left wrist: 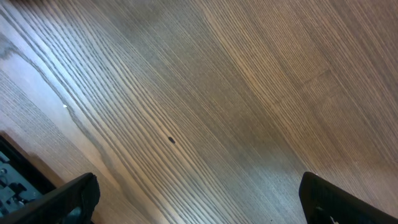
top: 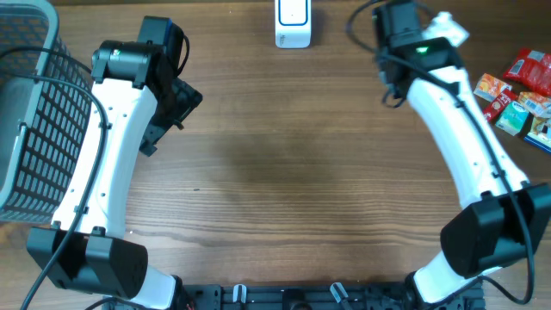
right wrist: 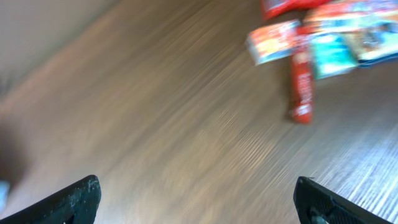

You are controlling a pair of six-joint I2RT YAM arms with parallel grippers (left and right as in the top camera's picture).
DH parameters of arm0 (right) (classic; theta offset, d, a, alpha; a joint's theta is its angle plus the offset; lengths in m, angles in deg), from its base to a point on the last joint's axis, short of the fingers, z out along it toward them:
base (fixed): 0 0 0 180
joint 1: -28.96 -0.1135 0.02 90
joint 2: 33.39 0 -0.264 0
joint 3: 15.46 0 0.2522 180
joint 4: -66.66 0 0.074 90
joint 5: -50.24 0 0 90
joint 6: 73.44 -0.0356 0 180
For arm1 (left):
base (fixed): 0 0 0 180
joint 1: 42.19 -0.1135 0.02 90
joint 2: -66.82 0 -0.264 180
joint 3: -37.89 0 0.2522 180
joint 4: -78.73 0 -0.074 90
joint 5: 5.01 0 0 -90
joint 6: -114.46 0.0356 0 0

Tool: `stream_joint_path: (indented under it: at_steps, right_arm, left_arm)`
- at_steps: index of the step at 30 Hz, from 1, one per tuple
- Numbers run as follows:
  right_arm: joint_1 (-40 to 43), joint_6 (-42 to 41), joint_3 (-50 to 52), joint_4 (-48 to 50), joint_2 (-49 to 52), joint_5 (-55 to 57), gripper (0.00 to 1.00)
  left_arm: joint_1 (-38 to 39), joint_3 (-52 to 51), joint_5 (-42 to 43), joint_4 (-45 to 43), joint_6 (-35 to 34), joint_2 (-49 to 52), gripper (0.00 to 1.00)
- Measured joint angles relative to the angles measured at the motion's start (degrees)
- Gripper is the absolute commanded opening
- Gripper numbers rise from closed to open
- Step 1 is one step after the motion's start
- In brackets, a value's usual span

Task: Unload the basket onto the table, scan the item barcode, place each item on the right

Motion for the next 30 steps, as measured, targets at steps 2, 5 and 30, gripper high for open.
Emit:
stream_joint_path:
  at_steps: [2, 5, 30]
  right_arm:
    - [-2.78, 4.55, 0.00, -0.17, 0.00, -4.09, 1.00]
    - [-6.16, 10.08, 0.00, -1.07, 0.00, -12.41, 1.00]
    - [-8.26, 17.66, 0.00, -3.63, 0.00, -41.42, 1.00]
  left_arm:
    - [0.00, 0.00, 0.00, 0.00, 0.00, 0.00, 1.00]
    - [0.00, 0.00, 0.00, 0.00, 0.00, 0.00, 1.00]
    - [0.00, 0.00, 0.00, 0.00, 0.00, 0.00, 1.00]
